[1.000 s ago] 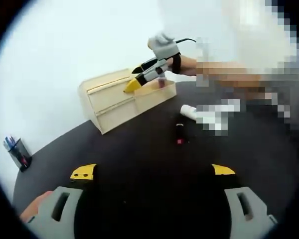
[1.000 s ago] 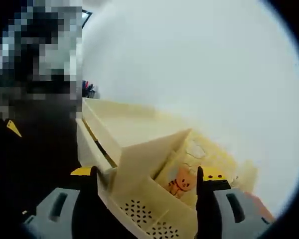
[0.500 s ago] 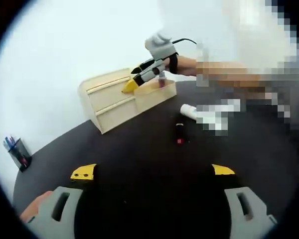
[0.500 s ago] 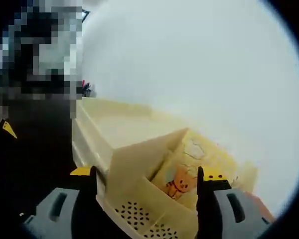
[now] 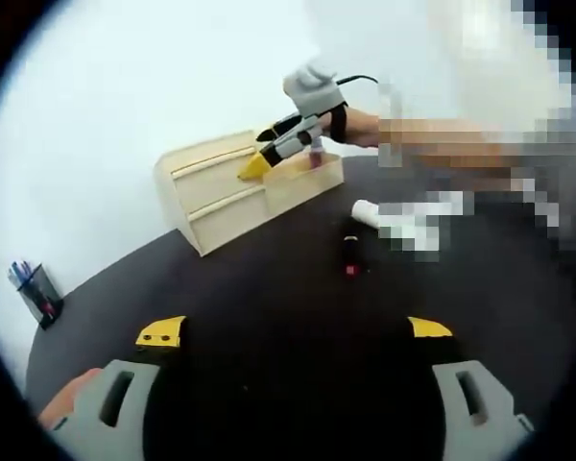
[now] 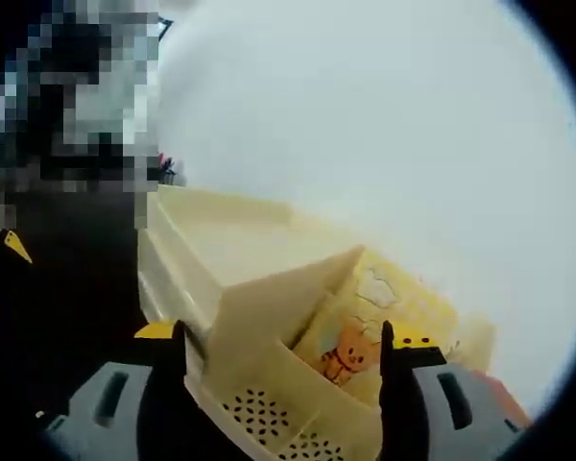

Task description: Open the drawer, pick up the cosmetic bottles from the table one by one, place them into the drawer, release the gripper, close the drawer, and move the gripper away

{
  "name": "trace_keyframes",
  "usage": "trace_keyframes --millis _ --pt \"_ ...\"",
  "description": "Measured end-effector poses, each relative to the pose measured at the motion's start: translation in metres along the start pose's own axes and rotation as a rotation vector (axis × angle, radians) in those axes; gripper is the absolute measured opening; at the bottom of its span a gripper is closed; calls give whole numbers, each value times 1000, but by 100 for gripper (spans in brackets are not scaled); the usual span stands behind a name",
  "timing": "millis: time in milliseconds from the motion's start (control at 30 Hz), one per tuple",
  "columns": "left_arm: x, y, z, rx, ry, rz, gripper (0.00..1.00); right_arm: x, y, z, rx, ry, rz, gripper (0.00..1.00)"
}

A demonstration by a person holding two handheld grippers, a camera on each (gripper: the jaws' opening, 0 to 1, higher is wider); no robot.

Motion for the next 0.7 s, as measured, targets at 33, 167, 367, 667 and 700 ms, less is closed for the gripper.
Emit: trace_keyframes --millis 33,167,367,667,700 --pt "0 0 0 0 1 2 84 1 3 -2 2 7 6 75" --pt "2 1 1 -10 11 14 84 13 9 -3 39 -18 35 75" --pt "1 0 2 -15 15 14 82 22 41 -13 78 12 58 75" --pt "0 -3 3 -18 27 12 82 29 83 -11 169 48 52 78" --pt "-1 -3 4 -18 28 9 82 28 88 -12 176 56 49 78"
Point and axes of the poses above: the point that each gripper's makers call its tool centre point, and the gripper's own axes: y roughly backward along the fingers, z roughly to its right, x roughly out of its top, the point moved 8 cm from there along y, roughly backward along the fingers, and after that the axes turned 2 degrees about -y, right-handed, at the moved point
